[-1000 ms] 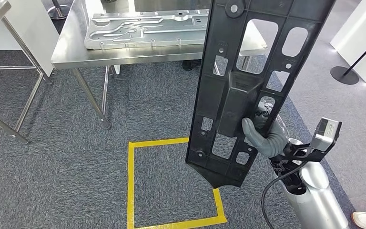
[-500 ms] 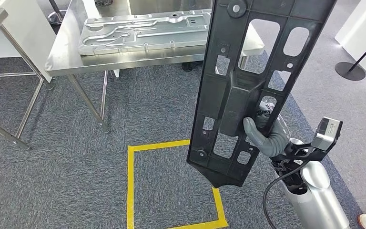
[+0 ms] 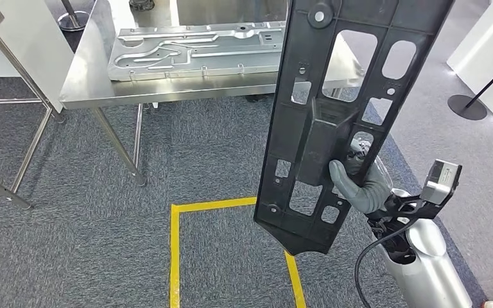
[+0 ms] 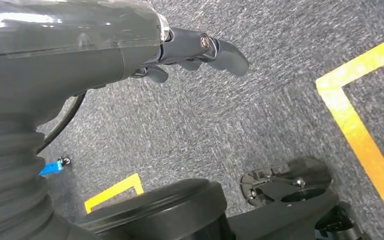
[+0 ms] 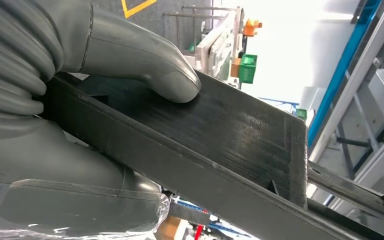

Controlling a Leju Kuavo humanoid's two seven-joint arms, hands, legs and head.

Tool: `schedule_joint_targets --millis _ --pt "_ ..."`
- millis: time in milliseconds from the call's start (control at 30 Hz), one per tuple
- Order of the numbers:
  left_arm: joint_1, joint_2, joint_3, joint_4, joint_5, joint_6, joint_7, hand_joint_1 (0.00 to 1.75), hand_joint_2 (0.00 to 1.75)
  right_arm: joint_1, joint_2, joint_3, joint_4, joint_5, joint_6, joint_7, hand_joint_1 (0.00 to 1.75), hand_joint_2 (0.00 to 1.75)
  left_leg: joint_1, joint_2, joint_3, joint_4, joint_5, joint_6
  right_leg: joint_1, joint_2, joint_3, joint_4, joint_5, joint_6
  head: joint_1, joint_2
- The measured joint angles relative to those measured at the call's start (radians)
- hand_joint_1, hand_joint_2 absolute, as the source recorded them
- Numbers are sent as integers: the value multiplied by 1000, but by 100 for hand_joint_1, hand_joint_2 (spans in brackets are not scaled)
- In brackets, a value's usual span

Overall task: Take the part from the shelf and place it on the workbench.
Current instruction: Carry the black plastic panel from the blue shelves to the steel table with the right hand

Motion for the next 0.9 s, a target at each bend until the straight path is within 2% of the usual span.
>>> schedule_joint_targets --millis 33,67,100,133,167,200,267,300,333,367,400,467,500,533,567,600,633,667,700,733,800,833,867,900 --pt "1 0 0 0 0 0 0 0 175 2 0 0 0 0 0 0 175 175 0 -1 16 0 -12 -2 0 -1 -10 -18 19 -1 0 0" --pt "3 -1 0 0 0 0 0 0 175 2 0 0 0 0 0 0 175 175 1 -1 34 0 -25 -4 0 -2 -4 -69 55 -4 0 0" --pt "5 -2 0 0 0 0 0 0 175 2 0 0 0 1 0 0 175 175 1 -2 50 -1 -39 -7 0 -5 11 -139 112 -8 0 0" --pt "6 -3 0 0 0 0 0 0 175 2 0 0 1 2 0 0 175 175 0 -2 67 -1 -53 -10 2 -9 25 -197 154 -11 0 0" --pt "7 -3 0 1 0 0 0 0 175 2 1 0 1 4 0 0 175 175 -1 -2 79 -5 -66 -16 5 -11 37 -237 183 -16 0 0" --pt "8 -4 0 1 0 0 -1 0 175 3 1 0 1 7 0 1 175 175 -3 -1 94 -8 -74 -22 8 -12 44 -259 196 -22 0 0" --pt "6 -4 0 1 0 0 -1 0 175 2 1 0 1 11 1 2 175 175 -5 1 110 -5 -71 -35 8 -7 63 -263 178 -35 0 0" --pt "5 -3 0 1 0 0 -2 0 175 1 1 -1 0 12 1 2 175 175 -5 2 110 16 -62 -40 6 -4 77 -269 171 -41 0 0" --pt "3 -3 0 1 0 0 -2 0 175 0 2 -1 0 12 2 2 175 175 -4 1 90 58 -54 -44 4 -3 92 -272 162 -48 0 0" --pt "2 -3 0 1 0 0 -2 0 175 -1 2 -1 0 13 3 2 175 175 -2 1 57 115 -56 -48 4 -3 108 -274 152 -54 0 0" --pt "1 -3 0 1 0 0 -2 0 175 -1 2 -1 -1 13 4 2 175 175 -1 1 14 180 -70 -52 5 -3 122 -277 140 -59 0 0" --pt "-2 -3 0 1 1 0 -4 0 175 2 2 -1 -1 15 6 2 175 175 1 2 -75 277 -134 -59 7 -3 151 -278 114 -64 0 0" --pt "-4 -3 0 1 1 0 -4 0 175 5 3 -1 -1 17 6 1 175 175 1 2 -104 291 -160 -60 8 -3 168 -278 101 -65 0 0" --pt "-6 -3 0 1 0 0 -5 0 175 7 3 -1 -1 19 7 1 175 175 1 2 -121 276 -164 -59 9 -2 186 -278 87 -65 0 0" --pt "-7 -3 0 1 0 0 -5 0 175 8 4 0 -1 20 7 0 175 175 0 2 -126 235 -140 -55 11 -1 205 -278 74 -65 0 0" --pt "-6 -3 0 1 0 0 -5 0 175 9 5 0 -1 22 7 0 175 175 -2 2 -123 176 -90 -48 13 0 222 -279 61 -65 0 0" --pt "-5 -2 0 1 0 0 -5 0 175 9 6 0 0 23 7 -1 175 175 -6 -1 -119 123 -28 -39 14 1 239 -280 49 -64 0 0" --pt "-5 -2 0 1 1 0 -4 0 175 11 7 0 0 24 7 -2 175 175 -12 -3 -113 81 21 -31 15 3 251 -281 38 -60 0 0" --pt "-6 -1 0 1 1 0 -4 0 175 12 9 0 0 25 7 -3 175 175 -17 -6 -107 56 54 -23 14 6 262 -286 29 -55 0 0" --pt "-7 0 0 1 0 0 -4 0 175 13 10 1 0 26 7 -3 175 175 -21 -9 -100 45 65 -17 13 9 272 -284 28 -48 0 0" --pt "-9 -1 0 1 -1 0 -3 0 175 12 12 0 -3 27 8 -5 175 175 -20 -9 -69 19 60 -8 11 10 280 -265 38 -35 0 0" --pt "-8 -1 0 1 -1 0 -2 0 175 10 12 0 -4 27 9 -7 175 175 -17 -9 -51 5 58 -5 10 8 268 -232 47 -30 0 0" --pt "-7 -1 0 1 -1 0 -2 0 175 8 13 -1 -5 27 11 -8 175 175 -14 -8 -34 -6 55 -2 9 6 242 -189 49 -25 0 0" --pt "-5 -1 0 1 -1 1 -2 0 175 8 13 -2 -5 27 12 -8 175 175 -11 -7 -18 -14 51 -1 7 4 201 -134 40 -20 0 0"
